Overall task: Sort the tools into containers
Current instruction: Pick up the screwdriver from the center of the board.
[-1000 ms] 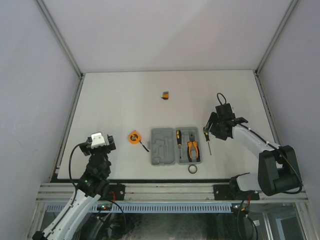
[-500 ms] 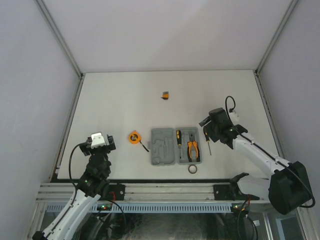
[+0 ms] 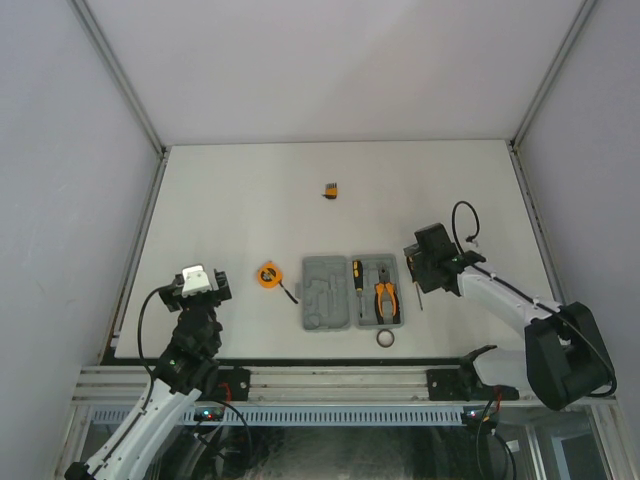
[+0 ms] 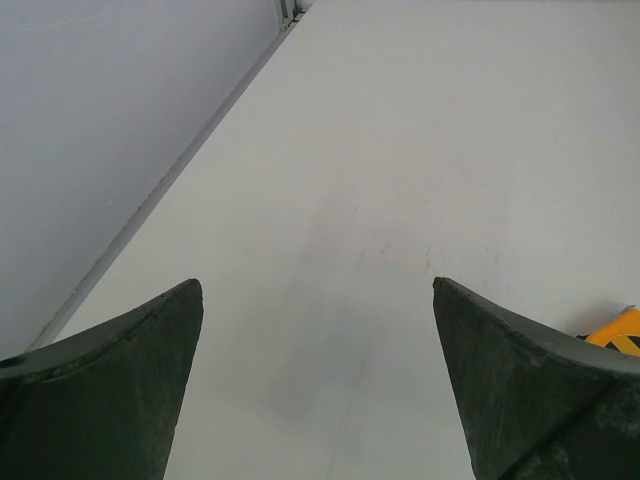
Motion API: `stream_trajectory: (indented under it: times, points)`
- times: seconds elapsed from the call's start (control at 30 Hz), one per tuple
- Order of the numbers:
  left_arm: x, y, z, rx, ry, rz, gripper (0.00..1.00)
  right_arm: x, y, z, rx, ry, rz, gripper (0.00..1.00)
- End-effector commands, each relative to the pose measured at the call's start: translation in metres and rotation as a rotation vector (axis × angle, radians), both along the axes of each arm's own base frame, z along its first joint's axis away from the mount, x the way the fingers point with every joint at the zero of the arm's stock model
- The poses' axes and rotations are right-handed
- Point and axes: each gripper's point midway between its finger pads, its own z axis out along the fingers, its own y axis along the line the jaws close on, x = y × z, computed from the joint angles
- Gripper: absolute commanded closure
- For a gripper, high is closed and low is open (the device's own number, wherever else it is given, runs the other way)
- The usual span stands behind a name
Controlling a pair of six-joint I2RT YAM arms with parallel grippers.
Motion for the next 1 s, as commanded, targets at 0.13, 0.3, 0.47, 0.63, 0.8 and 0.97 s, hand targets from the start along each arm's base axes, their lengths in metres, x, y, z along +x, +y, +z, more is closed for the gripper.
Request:
stream_trajectory:
  times: [0.13, 0.3, 0.47, 0.63, 0.8, 0.97]
  points:
    - [0.000, 0.001, 0.001, -0.060, -0.115, 0.009, 0.00, 0.023, 0.010, -0.005, 0.179, -0.018, -0.188, 0.32]
    - [0.000, 0.001, 0.001, -0.061, -0.116, 0.009, 0.00, 0.024, 0.011, -0.004, 0.202, -0.019, -0.197, 0.32]
    - [0.000, 0.001, 0.001, -0.061, -0.116, 0.010, 0.00, 0.019, 0.005, 0.003, 0.188, -0.039, -0.195, 0.32]
    - [0.000, 0.001, 0.001, -0.062, -0.116, 0.009, 0.00, 0.015, -0.002, 0.009, 0.195, -0.067, -0.232, 0.33]
    - [0.000, 0.001, 0.001, -0.060, -0.115, 0.009, 0.00, 0.017, -0.002, 0.015, 0.211, -0.088, -0.245, 0.33]
    - [0.000, 0.001, 0.001, -0.061, -0.116, 0.009, 0.00, 0.018, -0.002, 0.010, 0.221, -0.073, -0.273, 0.33]
